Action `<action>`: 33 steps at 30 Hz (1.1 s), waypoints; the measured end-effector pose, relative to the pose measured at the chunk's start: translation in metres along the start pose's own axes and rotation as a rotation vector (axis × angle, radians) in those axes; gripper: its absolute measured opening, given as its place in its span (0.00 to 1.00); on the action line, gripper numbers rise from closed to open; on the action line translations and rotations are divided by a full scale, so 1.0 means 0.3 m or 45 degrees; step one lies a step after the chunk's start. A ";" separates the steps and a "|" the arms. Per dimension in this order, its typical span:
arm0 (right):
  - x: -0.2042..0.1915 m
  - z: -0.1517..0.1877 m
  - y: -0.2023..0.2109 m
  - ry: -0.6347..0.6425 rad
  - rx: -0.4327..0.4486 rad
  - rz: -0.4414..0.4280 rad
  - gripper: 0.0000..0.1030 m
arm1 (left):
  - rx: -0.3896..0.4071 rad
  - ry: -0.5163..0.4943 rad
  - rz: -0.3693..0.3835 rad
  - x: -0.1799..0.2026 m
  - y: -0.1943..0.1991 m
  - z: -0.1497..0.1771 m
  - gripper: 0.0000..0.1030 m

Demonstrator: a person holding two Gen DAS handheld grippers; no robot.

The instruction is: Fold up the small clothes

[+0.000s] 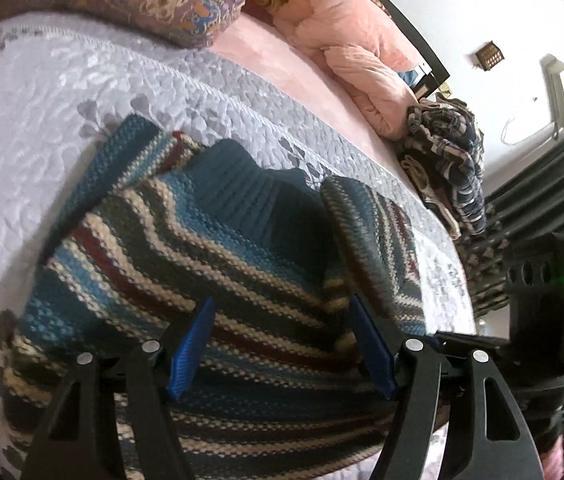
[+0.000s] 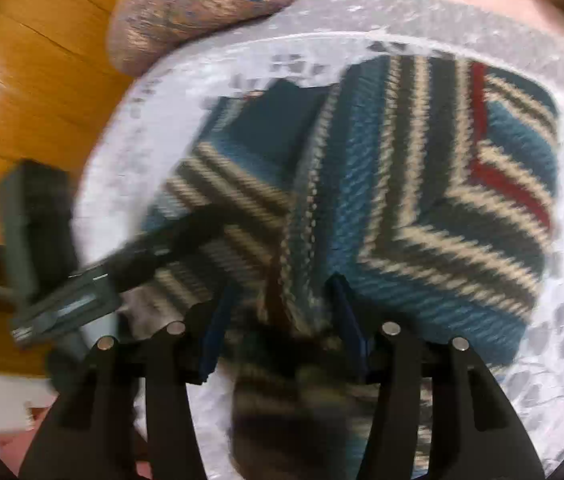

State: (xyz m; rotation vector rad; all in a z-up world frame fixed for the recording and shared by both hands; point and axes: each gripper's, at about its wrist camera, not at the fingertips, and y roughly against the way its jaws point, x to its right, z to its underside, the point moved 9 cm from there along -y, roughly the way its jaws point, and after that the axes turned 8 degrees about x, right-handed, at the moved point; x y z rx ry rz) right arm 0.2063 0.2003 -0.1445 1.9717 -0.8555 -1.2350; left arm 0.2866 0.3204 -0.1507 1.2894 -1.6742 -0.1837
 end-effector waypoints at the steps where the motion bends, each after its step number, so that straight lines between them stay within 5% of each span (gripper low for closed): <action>1: -0.014 0.001 0.014 -0.008 -0.004 -0.040 0.49 | -0.009 0.016 0.019 0.004 -0.005 0.004 0.67; 6: 0.017 0.013 0.152 -0.058 0.052 -0.104 0.49 | -0.081 0.056 0.080 0.028 -0.050 0.037 0.67; 12: 0.226 0.067 0.285 -0.103 0.154 0.064 0.49 | -0.163 0.047 0.140 0.084 -0.101 0.079 0.68; 24: 0.415 0.144 0.211 -0.319 0.150 -0.072 0.49 | -0.248 0.031 0.173 0.177 -0.189 0.122 0.68; 33: 0.442 0.161 0.195 -0.361 0.145 -0.120 0.49 | -0.282 -0.017 0.195 0.246 -0.239 0.145 0.39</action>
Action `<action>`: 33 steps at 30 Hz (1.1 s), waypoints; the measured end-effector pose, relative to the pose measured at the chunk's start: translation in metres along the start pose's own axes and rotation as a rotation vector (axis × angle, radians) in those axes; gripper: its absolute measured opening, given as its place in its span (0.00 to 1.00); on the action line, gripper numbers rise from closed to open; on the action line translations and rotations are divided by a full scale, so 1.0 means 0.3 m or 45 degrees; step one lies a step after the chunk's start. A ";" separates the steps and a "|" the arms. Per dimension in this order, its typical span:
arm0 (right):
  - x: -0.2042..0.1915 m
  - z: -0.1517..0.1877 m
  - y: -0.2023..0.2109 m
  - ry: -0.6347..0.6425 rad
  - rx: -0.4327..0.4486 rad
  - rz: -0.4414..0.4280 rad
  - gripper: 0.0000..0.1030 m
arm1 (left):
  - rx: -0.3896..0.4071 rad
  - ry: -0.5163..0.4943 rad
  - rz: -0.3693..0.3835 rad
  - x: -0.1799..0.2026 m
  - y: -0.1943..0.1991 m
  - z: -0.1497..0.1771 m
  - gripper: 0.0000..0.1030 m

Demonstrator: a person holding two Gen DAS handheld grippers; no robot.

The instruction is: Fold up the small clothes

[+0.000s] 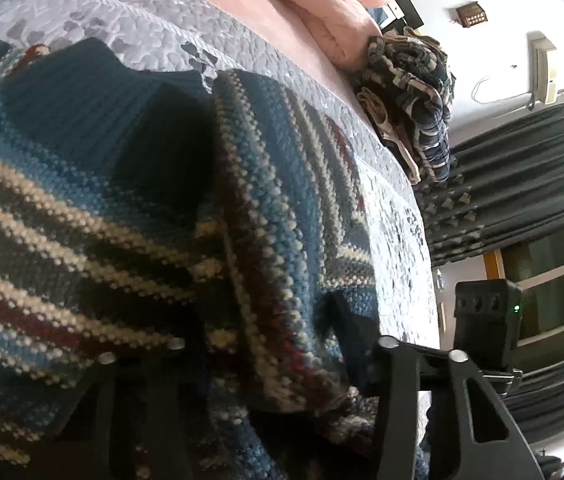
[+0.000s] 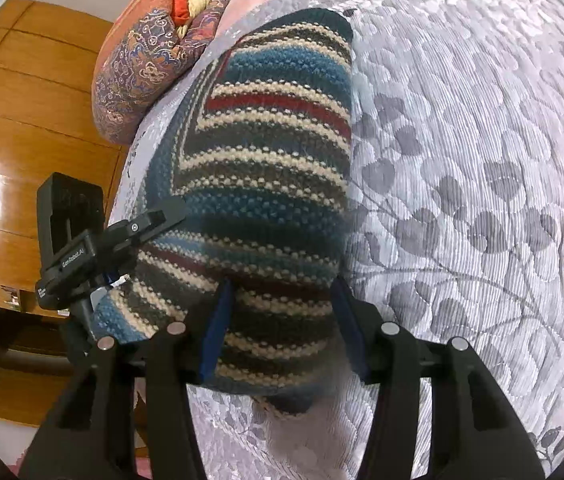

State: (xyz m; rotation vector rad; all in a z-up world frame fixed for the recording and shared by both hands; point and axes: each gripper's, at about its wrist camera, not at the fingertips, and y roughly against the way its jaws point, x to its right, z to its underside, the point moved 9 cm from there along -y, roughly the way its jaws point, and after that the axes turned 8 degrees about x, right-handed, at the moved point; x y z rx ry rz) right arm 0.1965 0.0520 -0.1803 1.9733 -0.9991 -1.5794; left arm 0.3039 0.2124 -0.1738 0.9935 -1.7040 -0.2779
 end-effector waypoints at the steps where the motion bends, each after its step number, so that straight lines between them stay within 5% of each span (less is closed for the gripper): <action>1: 0.003 0.001 0.004 -0.008 0.000 -0.009 0.49 | 0.009 -0.011 -0.004 0.006 0.005 -0.002 0.37; 13: -0.043 -0.035 0.055 -0.023 0.056 -0.141 0.51 | 0.174 -0.041 0.096 0.041 0.201 -0.092 0.27; 25: -0.204 0.014 -0.081 0.049 -0.059 -0.218 0.60 | 0.363 0.090 0.050 -0.183 0.444 -0.239 0.26; 33: -0.277 0.085 -0.185 0.085 -0.152 -0.217 0.60 | 0.379 0.206 0.095 -0.376 0.512 -0.273 0.26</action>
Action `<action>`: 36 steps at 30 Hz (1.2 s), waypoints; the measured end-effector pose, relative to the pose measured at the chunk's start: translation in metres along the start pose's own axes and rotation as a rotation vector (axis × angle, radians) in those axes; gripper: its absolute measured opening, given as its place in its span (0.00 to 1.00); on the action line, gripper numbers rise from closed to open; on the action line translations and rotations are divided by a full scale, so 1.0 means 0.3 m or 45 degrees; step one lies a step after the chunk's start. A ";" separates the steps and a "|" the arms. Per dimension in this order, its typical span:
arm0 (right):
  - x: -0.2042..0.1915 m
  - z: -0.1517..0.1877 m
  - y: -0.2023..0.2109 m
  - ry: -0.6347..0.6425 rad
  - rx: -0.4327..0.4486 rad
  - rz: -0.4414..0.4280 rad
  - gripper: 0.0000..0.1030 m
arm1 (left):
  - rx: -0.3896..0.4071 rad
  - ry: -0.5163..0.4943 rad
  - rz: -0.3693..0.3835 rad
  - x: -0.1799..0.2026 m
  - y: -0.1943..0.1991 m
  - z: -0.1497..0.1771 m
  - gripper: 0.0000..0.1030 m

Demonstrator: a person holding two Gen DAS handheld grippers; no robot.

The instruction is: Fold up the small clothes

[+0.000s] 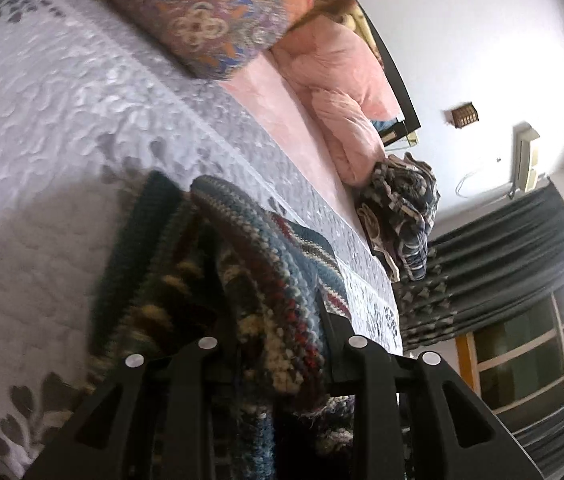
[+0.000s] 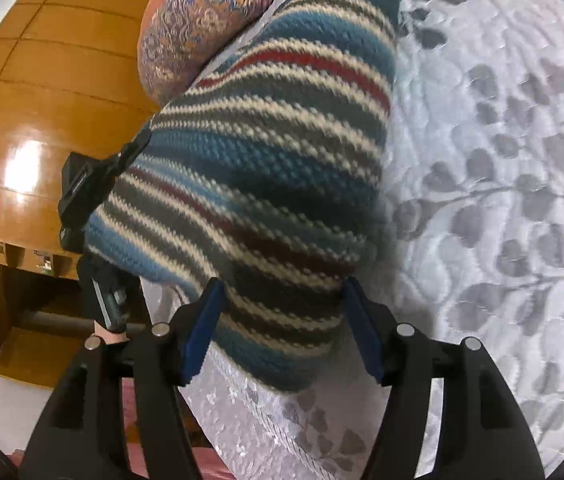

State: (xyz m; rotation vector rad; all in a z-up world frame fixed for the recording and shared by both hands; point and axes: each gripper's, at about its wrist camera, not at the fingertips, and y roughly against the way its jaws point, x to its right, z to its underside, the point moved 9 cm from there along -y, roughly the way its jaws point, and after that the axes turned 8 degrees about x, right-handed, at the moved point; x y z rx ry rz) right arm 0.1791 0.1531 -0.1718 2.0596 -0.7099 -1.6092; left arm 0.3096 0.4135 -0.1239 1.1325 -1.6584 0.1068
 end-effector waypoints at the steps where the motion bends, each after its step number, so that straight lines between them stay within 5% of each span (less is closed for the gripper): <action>1: -0.005 0.003 -0.014 0.002 -0.009 0.004 0.60 | -0.006 0.007 0.002 -0.024 0.003 -0.003 0.26; 15: -0.017 -0.008 -0.148 0.064 -0.038 0.166 0.60 | -0.091 -0.203 -0.064 -0.139 -0.038 0.031 0.30; 21: -0.021 -0.006 -0.176 0.095 -0.042 0.210 0.60 | -0.038 -0.168 -0.112 -0.130 0.011 0.039 0.40; 29: -0.054 0.016 -0.116 0.077 -0.042 0.149 0.65 | 0.086 -0.375 -0.211 0.015 0.256 0.137 0.58; 32: -0.047 0.033 -0.098 0.036 -0.059 0.108 0.68 | 0.063 -0.465 -0.235 0.064 0.265 0.184 0.69; 36: -0.021 0.067 -0.098 -0.009 -0.090 0.087 0.68 | -0.037 -0.481 -0.315 0.043 0.198 0.236 0.67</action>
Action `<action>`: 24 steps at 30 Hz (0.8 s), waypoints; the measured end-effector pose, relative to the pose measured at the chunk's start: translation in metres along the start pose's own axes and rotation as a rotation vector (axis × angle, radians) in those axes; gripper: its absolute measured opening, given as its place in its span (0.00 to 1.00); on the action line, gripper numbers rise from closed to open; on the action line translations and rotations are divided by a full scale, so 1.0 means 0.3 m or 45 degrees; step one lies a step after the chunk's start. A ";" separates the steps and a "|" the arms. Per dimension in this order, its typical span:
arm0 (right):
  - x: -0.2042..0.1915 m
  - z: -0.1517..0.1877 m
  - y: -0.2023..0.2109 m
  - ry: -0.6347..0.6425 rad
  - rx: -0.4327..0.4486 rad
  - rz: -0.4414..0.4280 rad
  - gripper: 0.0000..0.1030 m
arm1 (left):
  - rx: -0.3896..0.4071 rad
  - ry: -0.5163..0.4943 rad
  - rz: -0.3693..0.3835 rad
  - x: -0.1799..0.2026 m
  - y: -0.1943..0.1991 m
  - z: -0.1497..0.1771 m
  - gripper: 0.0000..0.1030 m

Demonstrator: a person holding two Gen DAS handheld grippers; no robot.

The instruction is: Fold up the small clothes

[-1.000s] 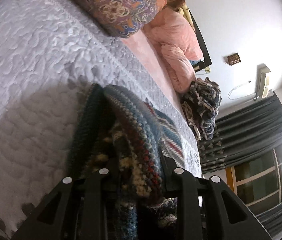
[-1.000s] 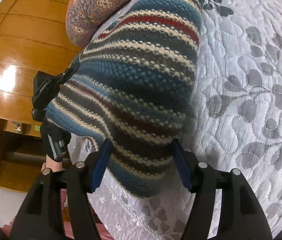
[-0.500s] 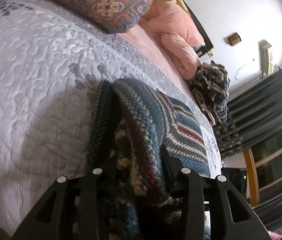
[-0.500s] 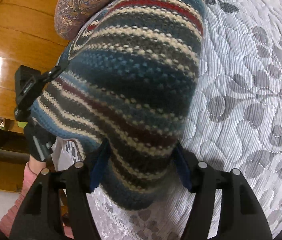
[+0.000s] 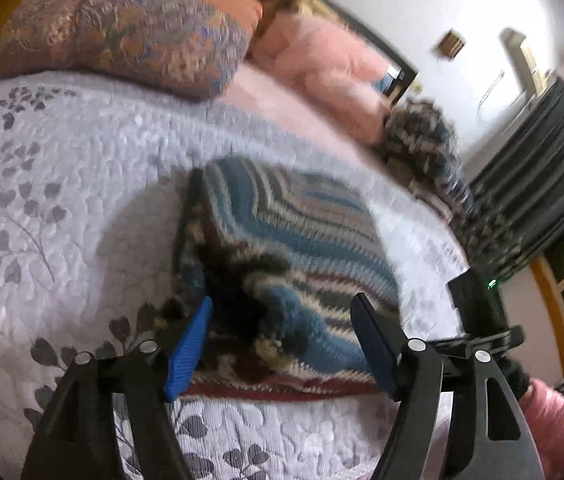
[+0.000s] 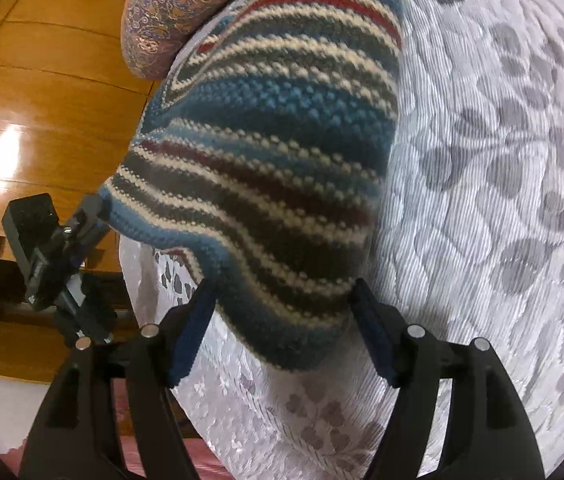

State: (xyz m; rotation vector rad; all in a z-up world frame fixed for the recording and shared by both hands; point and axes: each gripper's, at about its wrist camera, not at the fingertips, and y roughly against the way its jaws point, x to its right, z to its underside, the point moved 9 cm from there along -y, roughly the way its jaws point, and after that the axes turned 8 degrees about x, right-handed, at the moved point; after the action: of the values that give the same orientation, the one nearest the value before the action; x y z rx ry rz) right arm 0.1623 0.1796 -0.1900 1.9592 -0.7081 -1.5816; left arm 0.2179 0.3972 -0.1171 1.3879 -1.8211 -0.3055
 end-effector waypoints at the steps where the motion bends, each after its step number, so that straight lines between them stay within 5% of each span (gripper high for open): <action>1: 0.005 0.005 -0.010 -0.019 -0.012 -0.012 0.68 | -0.012 0.005 -0.005 -0.004 -0.013 0.008 0.66; 3: 0.005 0.001 -0.040 -0.049 -0.036 -0.029 0.67 | -0.048 0.021 -0.017 -0.020 -0.036 0.030 0.35; 6: 0.008 0.000 -0.060 -0.042 -0.037 -0.034 0.59 | -0.076 0.125 0.053 -0.045 -0.051 0.043 0.16; 8: 0.000 -0.010 -0.063 -0.038 -0.032 -0.032 0.39 | -0.074 0.172 0.087 -0.059 -0.040 0.040 0.14; 11: -0.011 -0.021 -0.032 -0.050 -0.020 -0.092 0.28 | -0.072 0.218 0.158 -0.069 -0.008 0.032 0.12; 24: 0.019 -0.008 -0.029 0.047 -0.050 0.005 0.25 | -0.147 0.013 0.053 -0.154 -0.086 0.151 0.14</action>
State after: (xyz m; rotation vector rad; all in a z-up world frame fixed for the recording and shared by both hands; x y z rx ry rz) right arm 0.1663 0.1821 -0.1996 1.9528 -0.6610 -1.5416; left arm 0.2066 0.4168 -0.1829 1.2689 -1.7925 -0.3749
